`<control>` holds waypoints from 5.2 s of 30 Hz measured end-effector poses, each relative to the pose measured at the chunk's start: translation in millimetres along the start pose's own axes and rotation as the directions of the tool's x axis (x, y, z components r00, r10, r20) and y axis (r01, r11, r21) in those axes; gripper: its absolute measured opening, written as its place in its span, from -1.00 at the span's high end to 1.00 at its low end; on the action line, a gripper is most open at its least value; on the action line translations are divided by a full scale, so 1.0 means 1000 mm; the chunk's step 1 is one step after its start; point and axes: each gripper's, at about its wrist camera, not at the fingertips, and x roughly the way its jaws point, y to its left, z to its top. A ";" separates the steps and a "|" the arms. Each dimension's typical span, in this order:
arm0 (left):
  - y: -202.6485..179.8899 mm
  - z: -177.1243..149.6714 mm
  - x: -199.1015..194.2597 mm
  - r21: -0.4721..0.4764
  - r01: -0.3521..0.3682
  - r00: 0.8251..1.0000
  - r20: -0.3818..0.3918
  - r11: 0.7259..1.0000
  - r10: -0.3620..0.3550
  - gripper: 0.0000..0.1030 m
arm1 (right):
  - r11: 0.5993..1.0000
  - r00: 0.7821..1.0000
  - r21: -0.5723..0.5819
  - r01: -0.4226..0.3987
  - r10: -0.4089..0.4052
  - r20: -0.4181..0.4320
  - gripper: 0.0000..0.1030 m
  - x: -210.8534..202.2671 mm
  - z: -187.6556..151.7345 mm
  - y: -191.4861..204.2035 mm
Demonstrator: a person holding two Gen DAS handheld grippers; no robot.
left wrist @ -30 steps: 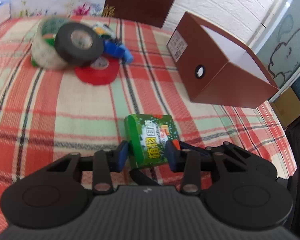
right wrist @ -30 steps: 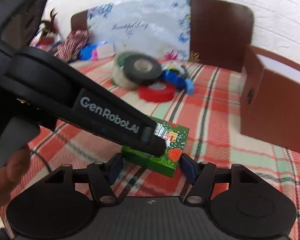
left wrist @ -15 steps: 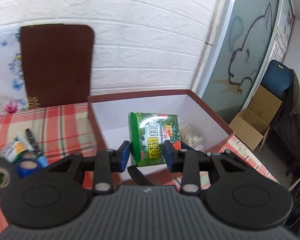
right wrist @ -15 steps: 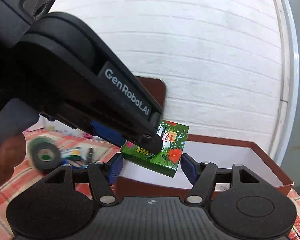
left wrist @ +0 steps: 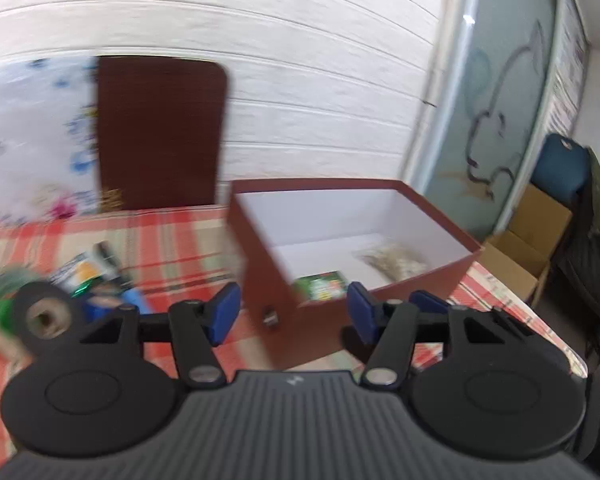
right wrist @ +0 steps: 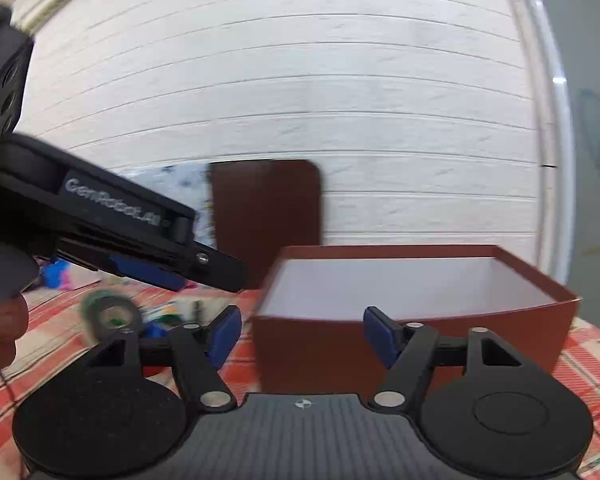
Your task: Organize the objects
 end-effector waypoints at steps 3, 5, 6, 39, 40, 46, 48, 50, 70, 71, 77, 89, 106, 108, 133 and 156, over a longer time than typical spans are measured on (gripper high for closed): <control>0.058 -0.030 -0.015 -0.091 -0.166 0.985 -0.066 0.982 0.161 -0.23 | 0.991 0.988 -0.048 -0.128 0.123 -0.097 -0.13 0.007 -0.005 0.042; 0.105 -0.053 -0.019 -0.146 -0.323 0.942 -0.140 0.935 0.304 -0.20 | 0.977 0.966 -0.051 -0.206 0.195 -0.171 0.00 0.022 -0.008 0.063; 0.129 -0.065 -0.023 -0.171 -0.394 0.915 -0.170 0.903 0.367 -0.19 | 0.970 0.954 -0.051 -0.237 0.222 -0.202 0.01 0.032 -0.009 0.072; 0.196 -0.105 -0.044 -0.174 -0.486 0.873 -0.125 0.856 0.471 -0.49 | 0.970 0.861 -0.076 -0.231 0.167 -0.481 -0.22 0.011 -0.040 0.051; 0.193 -0.097 -0.045 -0.221 -0.423 0.906 -0.127 0.879 0.404 -0.45 | 0.970 0.862 -0.065 -0.235 0.177 -0.476 -0.22 0.011 -0.038 0.048; 0.152 -0.049 -0.006 -0.240 -0.268 0.956 -0.189 0.933 0.226 -0.06 | 0.932 0.873 -0.118 -0.343 0.269 -0.407 -0.55 0.044 -0.023 0.081; 0.140 -0.047 0.017 -0.179 -0.270 0.937 -0.273 0.946 0.216 0.23 | 0.914 0.870 -0.164 -0.372 0.281 -0.406 -0.55 0.066 -0.023 0.100; 0.133 -0.053 0.036 -0.118 -0.306 0.910 -0.327 0.945 0.254 0.36 | 0.900 0.855 -0.200 -0.388 0.270 -0.442 -0.51 0.094 -0.026 0.115; -0.049 0.060 0.105 0.045 0.012 0.994 -0.114 0.999 -0.007 0.36 | 0.977 0.995 -0.196 0.083 -0.091 -0.028 -0.58 0.059 0.030 -0.034; -0.055 0.059 0.119 0.071 -0.004 0.993 -0.119 0.997 0.013 0.23 | 0.975 0.992 -0.194 0.104 -0.115 -0.049 -0.69 0.068 0.026 -0.042; -0.062 0.040 0.117 0.112 -0.104 0.987 -0.107 0.988 0.116 0.10 | 0.986 0.990 -0.095 0.139 -0.139 0.004 -0.69 0.044 0.018 -0.053; -0.070 0.000 0.021 0.126 -0.157 0.980 -0.102 0.980 0.170 0.00 | 0.997 0.992 0.011 0.079 -0.077 -0.103 -0.66 -0.022 -0.009 -0.024; 0.038 -0.077 -0.027 -0.003 -0.364 0.904 -0.242 0.931 0.353 -0.01 | 0.996 0.945 0.060 -0.065 0.081 -0.316 -0.43 -0.035 -0.038 0.041; 0.052 -0.081 -0.027 -0.016 -0.381 0.900 -0.239 0.925 0.366 -0.02 | 0.995 0.938 0.037 -0.092 0.099 -0.332 -0.41 -0.029 -0.039 0.052; 0.240 -0.124 -0.070 -0.245 -0.673 0.733 -0.094 0.698 0.674 -0.56 | 0.954 0.905 -0.005 -0.299 0.281 -0.320 -0.74 0.186 0.002 0.188; 0.242 -0.123 -0.065 -0.222 -0.672 0.737 -0.104 0.706 0.668 -0.59 | 0.894 0.924 -0.273 -0.356 0.292 -0.247 -0.69 0.021 -0.013 0.135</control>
